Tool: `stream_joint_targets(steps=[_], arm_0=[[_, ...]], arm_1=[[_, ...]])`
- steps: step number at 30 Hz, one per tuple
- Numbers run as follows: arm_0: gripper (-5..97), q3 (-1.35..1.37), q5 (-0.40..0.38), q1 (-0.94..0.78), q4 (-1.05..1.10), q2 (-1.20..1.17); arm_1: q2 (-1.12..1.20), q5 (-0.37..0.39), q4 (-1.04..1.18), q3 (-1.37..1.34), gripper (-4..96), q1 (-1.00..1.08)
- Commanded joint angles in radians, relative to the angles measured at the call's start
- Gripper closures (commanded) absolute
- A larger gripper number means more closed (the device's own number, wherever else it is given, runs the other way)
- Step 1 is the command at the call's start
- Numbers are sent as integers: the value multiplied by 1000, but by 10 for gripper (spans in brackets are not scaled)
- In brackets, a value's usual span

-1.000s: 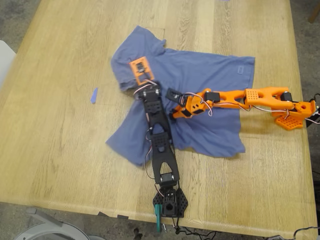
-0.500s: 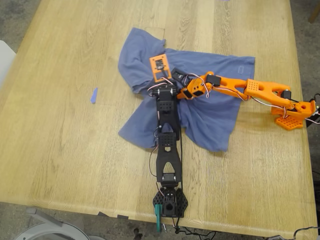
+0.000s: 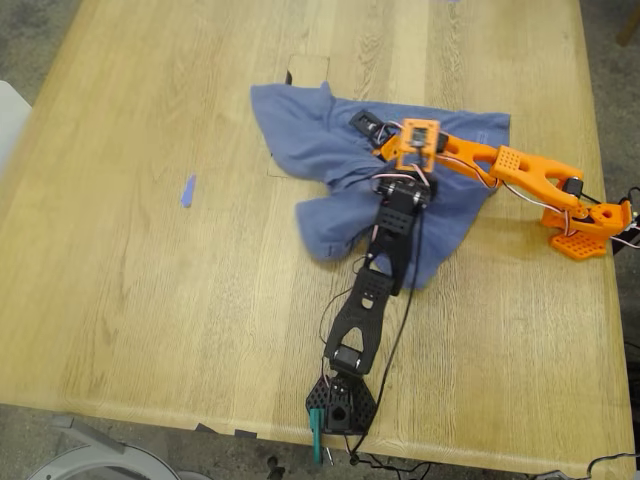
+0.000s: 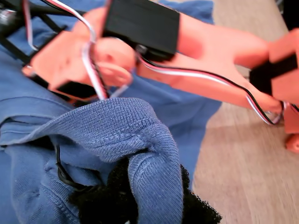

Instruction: Fold a T-shirt

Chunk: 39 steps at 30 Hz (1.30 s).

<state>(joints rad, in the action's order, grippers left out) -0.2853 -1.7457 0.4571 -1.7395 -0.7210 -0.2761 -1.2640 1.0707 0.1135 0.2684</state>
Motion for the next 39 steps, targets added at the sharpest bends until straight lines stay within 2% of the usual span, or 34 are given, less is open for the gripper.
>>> stream_joint_targets(steps=[1,12,24,27,32,36,39], arm_0=[[918,-44,3,83,48,-20],[918,-43,0,187,325,293],[915,-43,2,233,440,525],[883,-43,5,224,453,561],[699,-43,14,209,442,583],[438,-43,21,209,431,583],[328,-43,20,199,426,591]], arm_1=[[-101,11,8,17,912,41],[-126,17,41,17,912,66],[-135,18,75,17,912,58],[-138,18,80,17,912,58],[-146,18,97,17,913,61],[-150,17,107,17,913,61],[-153,17,112,17,913,57]])
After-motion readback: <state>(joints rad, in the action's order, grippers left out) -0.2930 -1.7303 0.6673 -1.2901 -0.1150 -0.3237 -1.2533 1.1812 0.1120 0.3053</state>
